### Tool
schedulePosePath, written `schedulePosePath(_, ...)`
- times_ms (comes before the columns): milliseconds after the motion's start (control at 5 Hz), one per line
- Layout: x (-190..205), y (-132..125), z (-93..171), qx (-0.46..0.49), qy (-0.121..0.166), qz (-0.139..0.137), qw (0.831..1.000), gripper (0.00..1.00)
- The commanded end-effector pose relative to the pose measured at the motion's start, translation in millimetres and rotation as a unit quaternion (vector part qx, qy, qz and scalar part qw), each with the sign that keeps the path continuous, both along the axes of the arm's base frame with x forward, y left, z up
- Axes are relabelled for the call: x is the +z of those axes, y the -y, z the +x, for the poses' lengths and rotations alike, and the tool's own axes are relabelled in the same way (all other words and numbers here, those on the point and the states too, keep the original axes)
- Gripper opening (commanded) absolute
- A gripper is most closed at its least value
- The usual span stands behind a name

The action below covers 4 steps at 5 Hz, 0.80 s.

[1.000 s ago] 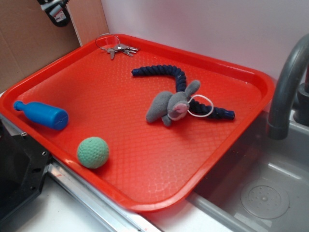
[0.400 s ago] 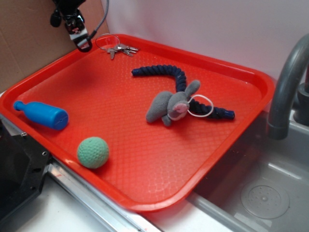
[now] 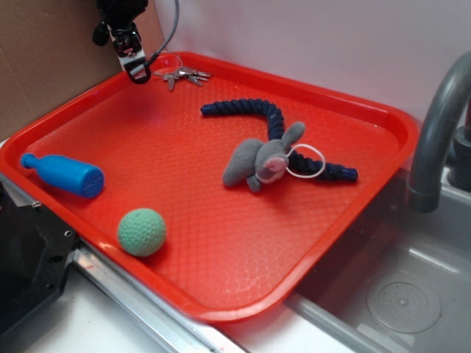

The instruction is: Grab the silver keys.

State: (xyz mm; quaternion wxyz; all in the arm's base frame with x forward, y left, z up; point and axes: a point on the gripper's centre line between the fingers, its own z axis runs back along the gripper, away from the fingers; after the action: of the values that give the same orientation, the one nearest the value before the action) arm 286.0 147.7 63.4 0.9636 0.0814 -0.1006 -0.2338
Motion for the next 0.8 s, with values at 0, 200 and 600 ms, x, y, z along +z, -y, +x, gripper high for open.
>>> schedulePosePath(0, 15.1, -4.4, 24.0, -0.012, 0.018, 0.011, 1.0, 1.0)
schedulePosePath(200, 14.1, 1.1, 27.7, -0.02, 0.019, 0.016, 0.999, 1.0)
schedulePosePath(600, 2.1, -5.5, 35.9, -0.009, 0.023, 0.023, 0.999, 1.0)
